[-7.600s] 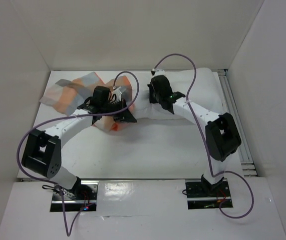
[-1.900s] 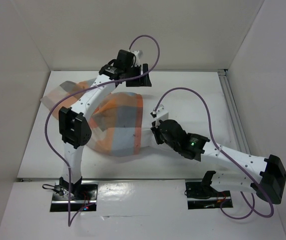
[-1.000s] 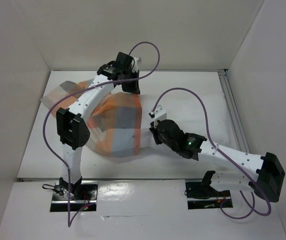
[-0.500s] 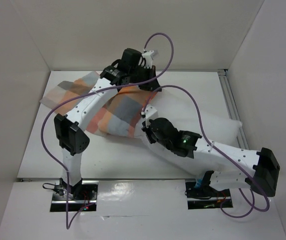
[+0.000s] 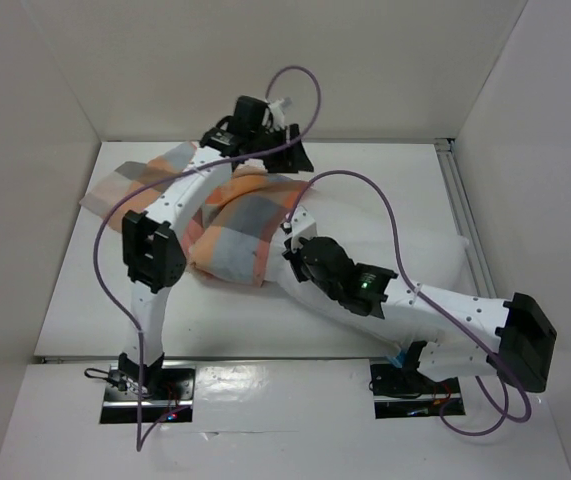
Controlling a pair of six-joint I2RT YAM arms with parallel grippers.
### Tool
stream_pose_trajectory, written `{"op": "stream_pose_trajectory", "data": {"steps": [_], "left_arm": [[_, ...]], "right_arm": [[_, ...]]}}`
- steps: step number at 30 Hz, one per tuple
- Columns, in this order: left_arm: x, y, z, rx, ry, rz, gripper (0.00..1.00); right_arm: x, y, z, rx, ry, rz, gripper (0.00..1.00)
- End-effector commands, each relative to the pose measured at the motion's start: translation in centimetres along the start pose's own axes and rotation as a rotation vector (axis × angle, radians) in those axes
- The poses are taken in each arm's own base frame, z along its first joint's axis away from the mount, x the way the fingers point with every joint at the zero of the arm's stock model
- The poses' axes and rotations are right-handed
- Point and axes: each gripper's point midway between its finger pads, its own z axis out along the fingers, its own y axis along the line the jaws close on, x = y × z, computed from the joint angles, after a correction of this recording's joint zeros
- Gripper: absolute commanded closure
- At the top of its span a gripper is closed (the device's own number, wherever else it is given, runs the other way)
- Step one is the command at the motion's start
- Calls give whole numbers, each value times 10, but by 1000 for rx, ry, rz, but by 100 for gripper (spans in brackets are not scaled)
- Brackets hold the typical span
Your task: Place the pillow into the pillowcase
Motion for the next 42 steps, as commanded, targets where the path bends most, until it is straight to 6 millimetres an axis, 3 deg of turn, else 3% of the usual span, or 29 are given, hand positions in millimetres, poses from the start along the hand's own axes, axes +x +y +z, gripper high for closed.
{"op": "stream_pose_trajectory", "data": {"steps": [1,3,4,6,7,8,9,10,11,12,13,14,17,19,20,22,24,25,28,30,36,42], "left_arm": [[-81,-28,-127,5,-306,122,34],[-82,-9,-160,-86,-356,120,40],[-63,3,-179,-179,-376,124,44],[-33,12,-187,-241,-372,110,57],[8,38,-170,-289,-304,62,58],[24,19,-186,-287,-354,89,58],[46,20,-183,-287,-348,81,58],[86,42,-163,-293,-317,32,58],[102,47,-161,-305,-343,18,54],[117,33,-165,-259,-378,23,49],[131,38,-160,-256,-382,2,35],[152,59,-149,-284,-397,-35,31],[178,80,-130,-329,-385,-43,24],[175,89,-121,-347,-415,-54,22],[179,106,-113,-405,-402,-63,20],[168,128,-112,-456,-426,-92,14],[173,141,-97,-424,-390,-134,14],[155,145,-98,-390,-442,-143,14],[157,159,-88,-343,-429,-206,16],[142,150,-87,-278,-476,-194,19],[128,146,-71,-221,-452,-147,28],[120,156,-68,-277,-455,-137,29]], "right_arm": [[-47,-3,15,-24,-165,88,100],[-48,-5,28,-38,-150,91,100],[-61,-12,35,-57,-164,119,100],[-62,-14,52,-81,-146,135,100],[-65,-23,60,-69,-143,157,100],[-69,-21,72,-80,-130,157,100],[-73,-21,78,-90,-130,159,100],[-74,-26,85,-75,-117,171,100],[-87,-21,88,-103,-136,172,100],[-82,-23,98,-100,-117,182,100],[-84,-25,101,-100,-118,185,100],[-89,-29,102,-111,-127,204,100],[-90,-39,109,-122,-119,244,100],[-99,-42,108,-127,-131,259,100],[-99,-48,109,-128,-131,263,100],[-100,-52,108,-131,-122,277,100],[-102,-55,108,-136,-120,279,100],[-102,-59,108,-127,-121,282,100],[-104,-58,107,-138,-120,282,100],[-104,-56,107,-147,-119,281,100],[-111,-64,106,-139,-129,286,100],[-111,-67,106,-140,-129,288,100]]}}
